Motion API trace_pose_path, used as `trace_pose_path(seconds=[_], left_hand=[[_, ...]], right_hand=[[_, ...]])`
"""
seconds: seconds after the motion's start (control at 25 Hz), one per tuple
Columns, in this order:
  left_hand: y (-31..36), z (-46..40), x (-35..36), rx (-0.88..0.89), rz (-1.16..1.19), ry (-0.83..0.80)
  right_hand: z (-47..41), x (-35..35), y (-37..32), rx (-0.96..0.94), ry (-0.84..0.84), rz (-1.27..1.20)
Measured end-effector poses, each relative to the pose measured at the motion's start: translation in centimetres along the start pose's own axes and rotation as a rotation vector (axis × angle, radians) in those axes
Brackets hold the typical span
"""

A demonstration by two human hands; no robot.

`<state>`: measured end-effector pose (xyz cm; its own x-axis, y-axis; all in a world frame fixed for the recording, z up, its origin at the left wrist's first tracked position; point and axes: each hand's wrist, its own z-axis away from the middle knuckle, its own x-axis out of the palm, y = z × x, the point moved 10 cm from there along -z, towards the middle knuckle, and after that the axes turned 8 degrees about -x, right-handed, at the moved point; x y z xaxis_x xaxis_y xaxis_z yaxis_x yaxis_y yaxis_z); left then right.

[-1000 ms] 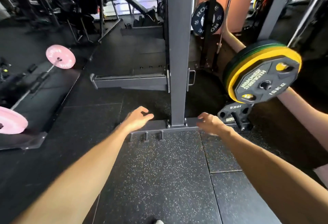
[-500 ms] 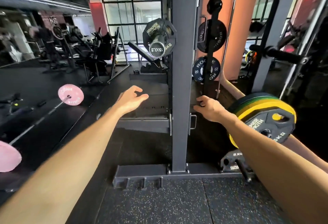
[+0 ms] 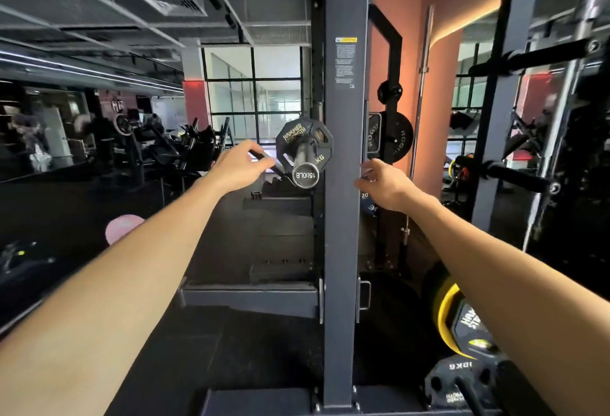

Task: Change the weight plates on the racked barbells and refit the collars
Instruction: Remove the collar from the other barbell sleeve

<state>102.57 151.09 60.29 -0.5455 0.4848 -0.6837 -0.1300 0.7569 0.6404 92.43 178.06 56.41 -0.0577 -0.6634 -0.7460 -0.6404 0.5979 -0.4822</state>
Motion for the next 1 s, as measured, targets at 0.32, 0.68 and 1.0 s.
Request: trace_pose_path(seconds=[0.32,0.68,1.0], left_hand=[[-1.1,-3.4,-2.7,0.066,-0.068,0.010],[-3.2,-11.5,1.3,0.067,-0.093,-0.020],[-3.6,-21.7,8.1,-0.032,0.027,-0.018]], right_hand=[[-3.8,-0.6,-3.1,0.021,0.076,0.023],[-11.0,1.0,-1.1,0.017,0.070,0.075],[-21.4,4.8,3.6,-0.018,-0.004,0.093]])
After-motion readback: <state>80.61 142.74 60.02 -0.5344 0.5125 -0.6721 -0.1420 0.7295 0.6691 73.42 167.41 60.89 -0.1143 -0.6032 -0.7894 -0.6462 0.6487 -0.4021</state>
